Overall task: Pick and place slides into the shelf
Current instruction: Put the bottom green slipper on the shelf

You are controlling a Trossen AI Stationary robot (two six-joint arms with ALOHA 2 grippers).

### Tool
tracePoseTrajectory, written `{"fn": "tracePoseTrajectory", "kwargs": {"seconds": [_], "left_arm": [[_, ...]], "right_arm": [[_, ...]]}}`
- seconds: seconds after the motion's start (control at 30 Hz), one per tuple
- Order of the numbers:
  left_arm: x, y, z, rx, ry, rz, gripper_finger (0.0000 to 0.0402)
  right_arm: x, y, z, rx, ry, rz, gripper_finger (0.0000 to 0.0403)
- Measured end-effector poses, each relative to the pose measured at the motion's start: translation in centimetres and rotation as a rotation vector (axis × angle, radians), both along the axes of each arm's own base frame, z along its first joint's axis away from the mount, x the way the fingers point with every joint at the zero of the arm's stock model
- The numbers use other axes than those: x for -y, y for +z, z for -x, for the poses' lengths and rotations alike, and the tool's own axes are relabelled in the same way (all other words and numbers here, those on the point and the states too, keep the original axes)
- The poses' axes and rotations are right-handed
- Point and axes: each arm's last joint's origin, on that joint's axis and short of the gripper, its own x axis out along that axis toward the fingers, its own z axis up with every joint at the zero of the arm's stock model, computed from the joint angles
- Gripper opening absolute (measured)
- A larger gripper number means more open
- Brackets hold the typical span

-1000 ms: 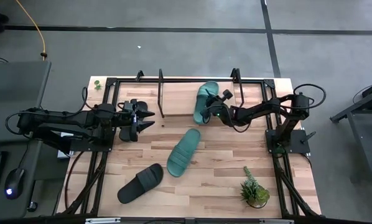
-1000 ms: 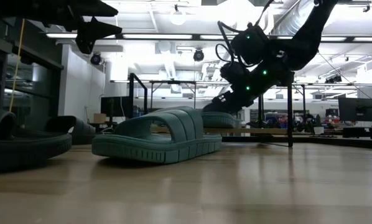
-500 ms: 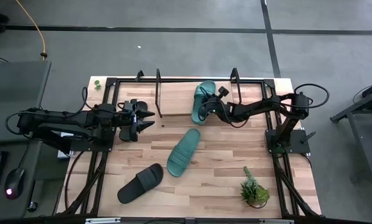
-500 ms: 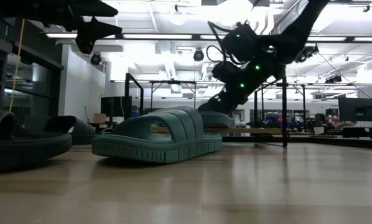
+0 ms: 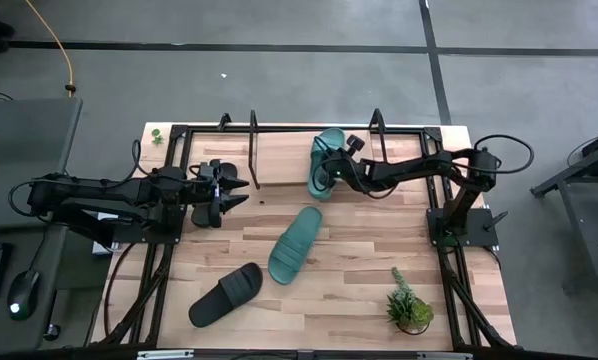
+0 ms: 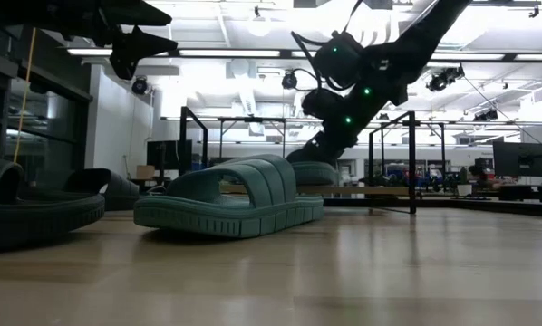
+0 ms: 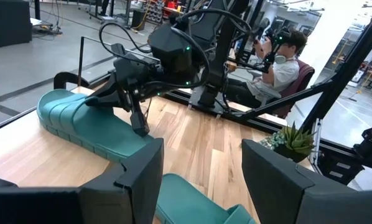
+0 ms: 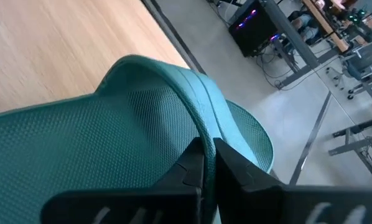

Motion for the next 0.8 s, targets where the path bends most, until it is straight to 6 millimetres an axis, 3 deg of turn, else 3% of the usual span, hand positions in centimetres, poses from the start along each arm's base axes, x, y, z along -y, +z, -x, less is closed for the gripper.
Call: {"fn": "tracePoseTrajectory", "kwargs": {"seconds": [0.63,0.8], "left_arm": [[0.0,-0.01,0.0,-0.001,0.0,0.0,0.0198],[0.0,-0.01,0.01,-0.001,0.0,0.0,0.0198]], "right_arm": [[1.1,-0.08,0.41,-0.061,0.025,0.002,0.0],[1.06,-0.19,0.55,-0.056,0.002,-0.017,0.0023]]}}
